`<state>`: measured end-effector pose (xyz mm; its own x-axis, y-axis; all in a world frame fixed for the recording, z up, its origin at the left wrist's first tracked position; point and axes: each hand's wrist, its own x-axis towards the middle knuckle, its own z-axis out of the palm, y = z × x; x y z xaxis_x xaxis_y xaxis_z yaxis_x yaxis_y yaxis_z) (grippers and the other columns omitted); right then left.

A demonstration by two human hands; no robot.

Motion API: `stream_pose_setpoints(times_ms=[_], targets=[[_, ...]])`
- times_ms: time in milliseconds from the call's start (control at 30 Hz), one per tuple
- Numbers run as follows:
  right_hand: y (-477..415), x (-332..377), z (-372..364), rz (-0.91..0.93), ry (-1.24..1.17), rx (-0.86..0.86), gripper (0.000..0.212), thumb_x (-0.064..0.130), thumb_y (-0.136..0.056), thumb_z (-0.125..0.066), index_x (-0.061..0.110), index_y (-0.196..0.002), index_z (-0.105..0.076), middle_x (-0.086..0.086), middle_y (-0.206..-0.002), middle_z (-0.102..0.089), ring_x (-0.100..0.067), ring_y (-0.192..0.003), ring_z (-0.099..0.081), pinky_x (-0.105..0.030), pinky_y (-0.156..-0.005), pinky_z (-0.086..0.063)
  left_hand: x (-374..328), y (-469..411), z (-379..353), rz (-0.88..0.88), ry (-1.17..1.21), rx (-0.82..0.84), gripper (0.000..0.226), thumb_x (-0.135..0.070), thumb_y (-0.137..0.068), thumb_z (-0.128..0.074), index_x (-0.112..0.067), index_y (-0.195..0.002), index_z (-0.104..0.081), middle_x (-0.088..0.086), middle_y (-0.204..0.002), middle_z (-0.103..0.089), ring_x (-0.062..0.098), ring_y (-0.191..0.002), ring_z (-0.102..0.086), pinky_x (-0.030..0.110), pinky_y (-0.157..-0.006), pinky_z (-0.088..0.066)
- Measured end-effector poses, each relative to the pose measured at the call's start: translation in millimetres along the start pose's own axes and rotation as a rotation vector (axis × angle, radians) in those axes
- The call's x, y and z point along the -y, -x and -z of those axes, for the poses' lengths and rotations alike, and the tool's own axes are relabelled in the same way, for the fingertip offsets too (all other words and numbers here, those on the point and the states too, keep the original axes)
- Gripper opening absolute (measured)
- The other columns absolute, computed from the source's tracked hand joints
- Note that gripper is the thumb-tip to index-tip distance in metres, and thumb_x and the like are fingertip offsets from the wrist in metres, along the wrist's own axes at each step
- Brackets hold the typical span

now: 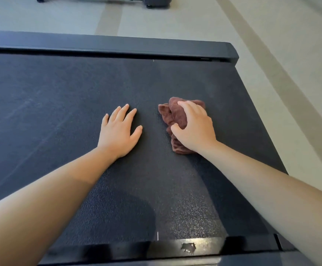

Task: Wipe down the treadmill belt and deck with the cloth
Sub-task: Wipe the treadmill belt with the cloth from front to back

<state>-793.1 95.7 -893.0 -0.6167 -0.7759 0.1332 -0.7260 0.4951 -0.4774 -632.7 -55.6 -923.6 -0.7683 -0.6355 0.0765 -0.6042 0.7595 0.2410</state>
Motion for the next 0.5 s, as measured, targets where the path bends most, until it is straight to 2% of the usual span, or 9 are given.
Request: stream_pose_setpoints(times_ms=[200,333,400,500], targets=[[60.9,-14.4,21.4,0.033,-0.040,0.063,0.065,0.037,-0.081,-0.063,0.025,-0.140,-0.041,0.008,-0.147,-0.038,-0.014,-0.137,-0.029,-0.045,-0.112,-0.028,-0.3,1.6,-1.1,0.003,0.003,-0.007,0.058,-0.046,-0.095,-0.034,-0.021,-0.147,-0.027,0.002,-0.156,-0.018,0.021,-0.144,-0.009,0.045,-0.116,-0.006],[60.3,-9.1,18.2,-0.003,-0.040,0.033,0.070,0.057,-0.078,-0.054,0.028,-0.140,-0.040,0.011,-0.148,-0.037,-0.011,-0.137,-0.028,-0.044,-0.109,-0.027,-0.1,0.4,-1.5,0.003,-0.012,-0.008,0.058,-0.047,-0.094,-0.034,-0.021,-0.146,-0.027,0.002,-0.156,-0.019,0.022,-0.144,-0.010,0.045,-0.116,-0.006],[52.9,-6.1,11.4,-0.025,0.012,0.002,0.067,0.061,-0.081,-0.050,0.031,-0.140,-0.040,0.011,-0.148,-0.037,-0.012,-0.137,-0.028,-0.046,-0.108,-0.029,0.2,-0.4,-2.3,0.001,-0.012,-0.017,0.058,-0.047,-0.094,-0.034,-0.022,-0.146,-0.028,0.003,-0.156,-0.021,0.022,-0.144,-0.012,0.046,-0.115,-0.007],[31.8,-7.2,4.7,-0.057,0.073,0.008,0.057,0.054,-0.088,-0.050,0.033,-0.141,-0.040,0.008,-0.150,-0.036,-0.015,-0.139,-0.026,-0.047,-0.110,-0.030,0.6,-2.0,-2.4,0.000,-0.012,-0.035,0.057,-0.046,-0.093,-0.037,-0.021,-0.144,-0.032,0.003,-0.154,-0.025,0.023,-0.143,-0.016,0.047,-0.114,-0.010]])
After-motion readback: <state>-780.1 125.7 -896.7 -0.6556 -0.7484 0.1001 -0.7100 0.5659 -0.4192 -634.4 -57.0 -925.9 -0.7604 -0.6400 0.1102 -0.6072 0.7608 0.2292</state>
